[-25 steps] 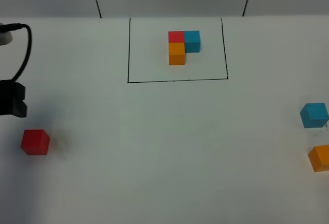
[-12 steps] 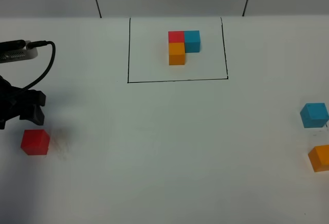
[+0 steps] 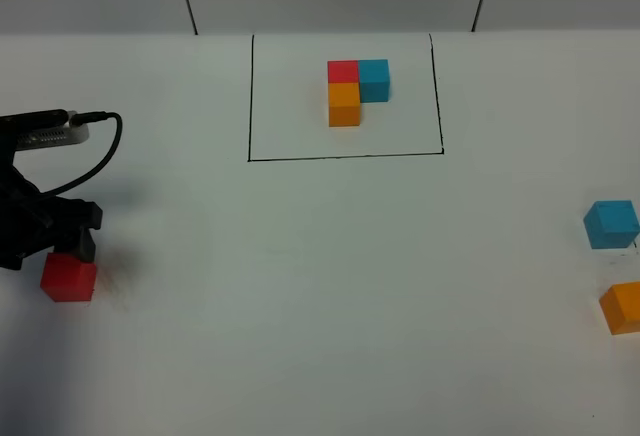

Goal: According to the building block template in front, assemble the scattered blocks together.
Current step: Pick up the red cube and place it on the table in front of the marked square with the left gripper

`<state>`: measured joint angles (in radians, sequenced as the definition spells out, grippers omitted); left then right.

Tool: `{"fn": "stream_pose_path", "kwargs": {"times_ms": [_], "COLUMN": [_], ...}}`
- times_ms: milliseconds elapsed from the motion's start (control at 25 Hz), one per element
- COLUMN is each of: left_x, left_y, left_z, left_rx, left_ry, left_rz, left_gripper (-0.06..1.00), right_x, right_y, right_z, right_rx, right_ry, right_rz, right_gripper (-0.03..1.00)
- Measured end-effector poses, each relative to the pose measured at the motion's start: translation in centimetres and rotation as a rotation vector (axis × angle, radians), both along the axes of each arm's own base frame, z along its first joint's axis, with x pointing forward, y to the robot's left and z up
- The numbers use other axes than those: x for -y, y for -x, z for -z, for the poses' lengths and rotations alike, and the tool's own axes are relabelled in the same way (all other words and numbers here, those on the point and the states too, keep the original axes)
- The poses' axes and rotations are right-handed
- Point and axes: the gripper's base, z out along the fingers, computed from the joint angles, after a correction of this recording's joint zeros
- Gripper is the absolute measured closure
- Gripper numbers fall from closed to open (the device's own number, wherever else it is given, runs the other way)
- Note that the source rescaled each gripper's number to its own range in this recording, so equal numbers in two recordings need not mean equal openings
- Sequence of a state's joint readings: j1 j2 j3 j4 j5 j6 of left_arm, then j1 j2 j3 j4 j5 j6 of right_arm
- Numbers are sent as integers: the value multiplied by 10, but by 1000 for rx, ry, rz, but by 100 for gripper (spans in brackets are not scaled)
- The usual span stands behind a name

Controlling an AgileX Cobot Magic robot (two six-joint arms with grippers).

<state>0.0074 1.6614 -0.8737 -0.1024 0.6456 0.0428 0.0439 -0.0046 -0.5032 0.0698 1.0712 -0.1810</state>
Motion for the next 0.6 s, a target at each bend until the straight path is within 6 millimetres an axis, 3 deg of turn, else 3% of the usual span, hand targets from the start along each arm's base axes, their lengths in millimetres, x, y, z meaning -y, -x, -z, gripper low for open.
{"fn": "stream_pose_path", "kwargs": {"times_ms": [480,600], "left_x": [0,0], "left_y": [-7,-8], "left_z": [38,45], "left_rx": [-94,-107], "left_ry": [-2,-3], "left_rz": [-3,-4], "left_gripper": [31,37], "right_x": [0,0], "right_y": [0,0], "right_z": [0,0], "right_rx": [0,0], "right_ry": [0,0], "right_rz": [0,0], "right_gripper": [97,97]}}
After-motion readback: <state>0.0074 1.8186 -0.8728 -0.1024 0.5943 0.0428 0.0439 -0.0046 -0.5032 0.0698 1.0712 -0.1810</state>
